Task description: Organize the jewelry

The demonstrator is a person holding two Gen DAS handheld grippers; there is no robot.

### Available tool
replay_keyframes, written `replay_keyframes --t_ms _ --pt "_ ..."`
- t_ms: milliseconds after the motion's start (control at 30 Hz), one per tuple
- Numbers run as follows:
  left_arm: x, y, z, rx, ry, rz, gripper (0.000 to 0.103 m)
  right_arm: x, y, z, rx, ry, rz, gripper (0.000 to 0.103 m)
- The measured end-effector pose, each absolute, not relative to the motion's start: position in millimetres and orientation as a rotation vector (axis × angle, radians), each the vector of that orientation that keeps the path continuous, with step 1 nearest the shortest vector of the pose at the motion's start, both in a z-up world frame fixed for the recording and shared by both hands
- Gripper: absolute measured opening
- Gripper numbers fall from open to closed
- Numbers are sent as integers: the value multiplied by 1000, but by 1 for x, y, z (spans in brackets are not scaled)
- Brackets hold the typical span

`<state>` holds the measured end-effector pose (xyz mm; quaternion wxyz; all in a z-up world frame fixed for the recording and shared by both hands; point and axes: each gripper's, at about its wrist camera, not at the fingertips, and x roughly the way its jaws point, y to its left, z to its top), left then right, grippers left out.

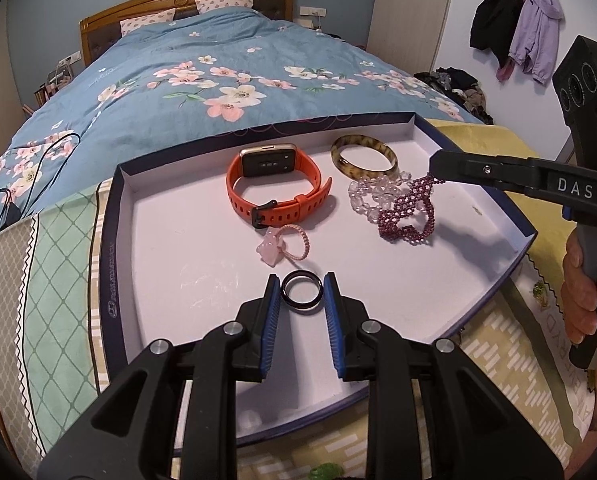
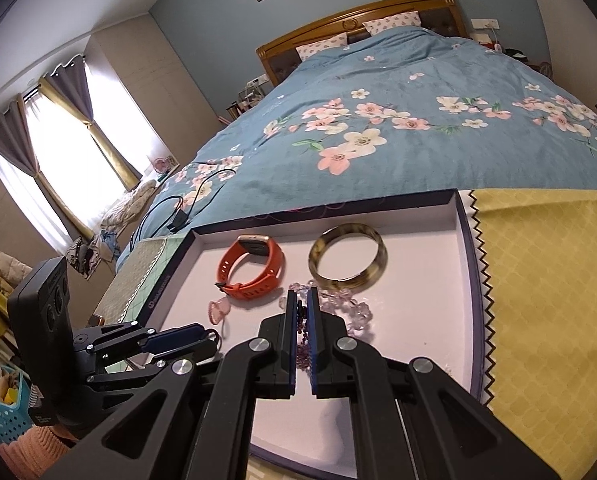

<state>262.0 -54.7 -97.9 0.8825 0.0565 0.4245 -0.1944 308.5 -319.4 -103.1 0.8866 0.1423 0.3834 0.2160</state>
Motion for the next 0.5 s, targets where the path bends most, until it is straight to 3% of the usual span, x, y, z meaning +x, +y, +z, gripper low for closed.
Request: replay_keyframes --t_ms 167,500 --pt "267 -57 -99 117 884 -396 22 310 -322 -107 300 809 430 4" --pt "266 -52 -91 86 855 -393 25 304 -327 -103 283 807 396 16"
